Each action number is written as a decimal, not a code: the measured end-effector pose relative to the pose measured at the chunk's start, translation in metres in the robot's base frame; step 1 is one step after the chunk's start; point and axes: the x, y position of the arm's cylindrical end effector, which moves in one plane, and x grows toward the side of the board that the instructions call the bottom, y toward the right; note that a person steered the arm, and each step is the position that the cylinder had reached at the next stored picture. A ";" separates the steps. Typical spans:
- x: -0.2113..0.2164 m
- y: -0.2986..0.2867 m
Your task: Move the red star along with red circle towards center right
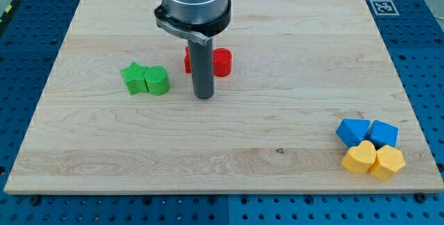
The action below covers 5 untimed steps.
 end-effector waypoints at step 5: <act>-0.045 -0.064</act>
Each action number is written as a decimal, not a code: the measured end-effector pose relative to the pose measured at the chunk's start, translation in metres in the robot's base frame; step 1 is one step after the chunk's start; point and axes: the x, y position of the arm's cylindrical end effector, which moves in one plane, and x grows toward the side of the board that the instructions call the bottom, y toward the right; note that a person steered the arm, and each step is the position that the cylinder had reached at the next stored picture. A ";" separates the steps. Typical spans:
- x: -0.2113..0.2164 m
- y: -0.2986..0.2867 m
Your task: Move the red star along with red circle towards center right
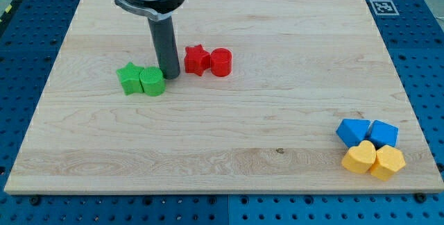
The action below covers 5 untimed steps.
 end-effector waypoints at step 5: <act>-0.014 0.099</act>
